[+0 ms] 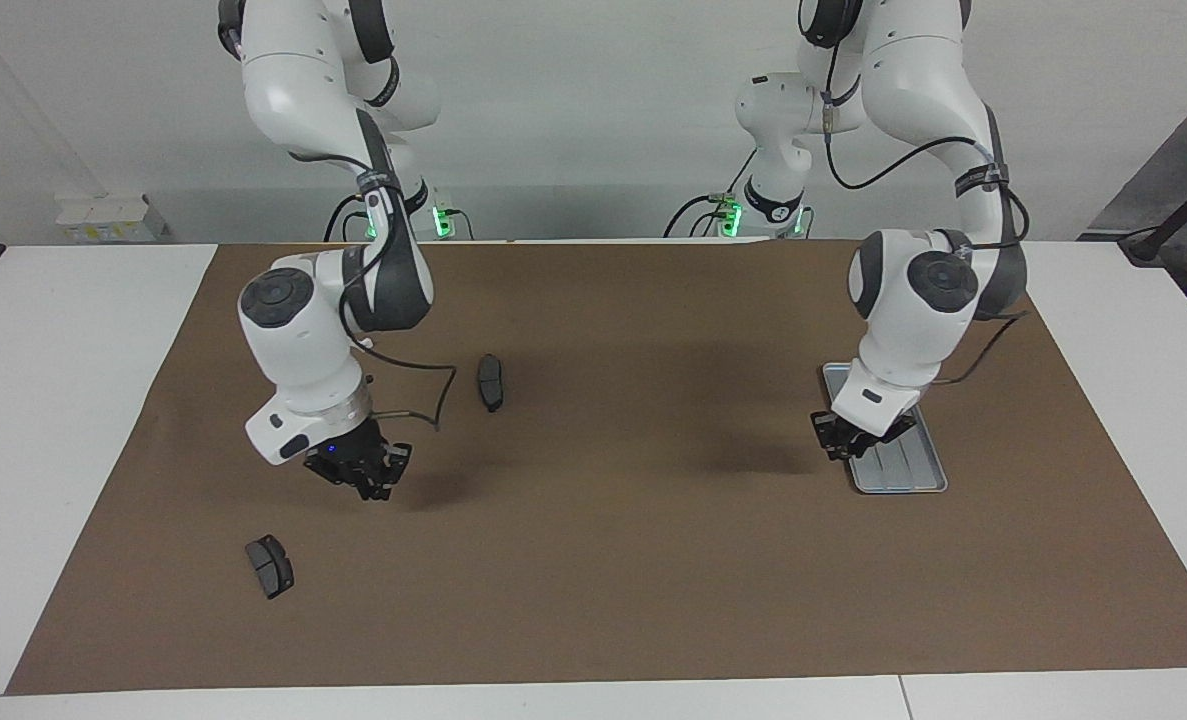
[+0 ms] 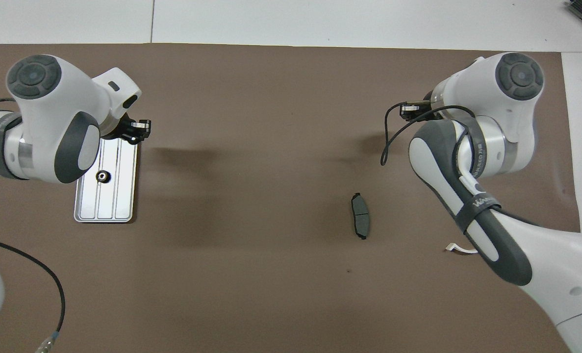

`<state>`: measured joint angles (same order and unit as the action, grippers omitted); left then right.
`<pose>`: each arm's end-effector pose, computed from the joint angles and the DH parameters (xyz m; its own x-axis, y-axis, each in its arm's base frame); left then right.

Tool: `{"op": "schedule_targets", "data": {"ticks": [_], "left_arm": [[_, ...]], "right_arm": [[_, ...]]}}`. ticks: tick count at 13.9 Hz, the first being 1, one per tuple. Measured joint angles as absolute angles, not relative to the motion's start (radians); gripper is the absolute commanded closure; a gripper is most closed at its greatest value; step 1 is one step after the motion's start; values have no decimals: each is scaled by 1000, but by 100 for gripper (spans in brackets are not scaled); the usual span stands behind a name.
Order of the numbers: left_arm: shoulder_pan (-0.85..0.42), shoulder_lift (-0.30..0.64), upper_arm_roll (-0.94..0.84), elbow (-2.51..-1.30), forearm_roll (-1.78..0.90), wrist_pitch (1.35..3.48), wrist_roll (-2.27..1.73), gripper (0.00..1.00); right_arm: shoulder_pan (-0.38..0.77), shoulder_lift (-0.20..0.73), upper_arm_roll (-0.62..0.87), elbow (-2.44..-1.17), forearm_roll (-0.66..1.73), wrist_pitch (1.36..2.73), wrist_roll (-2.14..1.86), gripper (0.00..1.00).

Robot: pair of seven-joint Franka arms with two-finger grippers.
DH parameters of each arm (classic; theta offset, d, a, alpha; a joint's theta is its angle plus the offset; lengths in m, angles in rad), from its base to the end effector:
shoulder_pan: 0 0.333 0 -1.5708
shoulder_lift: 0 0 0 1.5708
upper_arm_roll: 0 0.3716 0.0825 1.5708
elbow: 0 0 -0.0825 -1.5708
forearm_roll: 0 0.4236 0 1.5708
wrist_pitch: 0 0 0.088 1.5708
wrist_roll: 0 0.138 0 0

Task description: Pick bearing gear from pile to tray

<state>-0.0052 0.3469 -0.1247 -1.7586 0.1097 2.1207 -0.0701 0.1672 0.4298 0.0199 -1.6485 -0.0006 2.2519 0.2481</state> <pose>0.6966 -0.0761 0.3746 0.9938 -0.1089 0.0210 -0.1077 -0.9929 -0.0509 0.7379 0.1379 0.3820 0.9840 -0.0664 0.1656 -0.0589 -0.9970 -0.0500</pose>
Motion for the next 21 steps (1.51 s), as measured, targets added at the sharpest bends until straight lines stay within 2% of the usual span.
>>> {"op": "schedule_targets", "data": {"ticks": [6, 7, 9, 10, 12, 13, 15, 17, 18, 21], "left_arm": [[114, 276, -125, -1985, 109, 2185, 168, 96], [116, 264, -125, -2016, 109, 2190, 172, 90], [116, 237, -128, -2055, 109, 2195, 173, 45], [115, 226, -129, -2074, 109, 2194, 174, 30], [114, 217, -131, -2096, 108, 2194, 176, 0], [113, 216, -132, -2097, 108, 2195, 176, 0], [113, 214, -135, -2088, 108, 2203, 178, 0], [112, 210, -141, -2048, 108, 2205, 178, 0], [107, 210, -146, -2025, 108, 2206, 177, 0], [52, 209, -152, -1977, 102, 2220, 71, 0]], "right_arm": [[458, 448, 23, -1634, -80, 2246, 536, 100], [497, 470, 24, -1622, -92, 2246, 575, 100], [556, 518, 24, -1590, -108, 2247, 629, 100], [578, 537, 24, -1579, -109, 2248, 640, 97], [615, 558, 24, -1574, -109, 2247, 660, 80], [625, 564, 24, -1576, -109, 2247, 663, 71], [630, 571, 24, -1580, -109, 2248, 663, 48], [629, 572, 22, -1584, -109, 2249, 663, 8], [628, 572, 21, -1584, -109, 2250, 664, 0], [606, 561, 16, -1580, -109, 2257, 682, 0]]}}
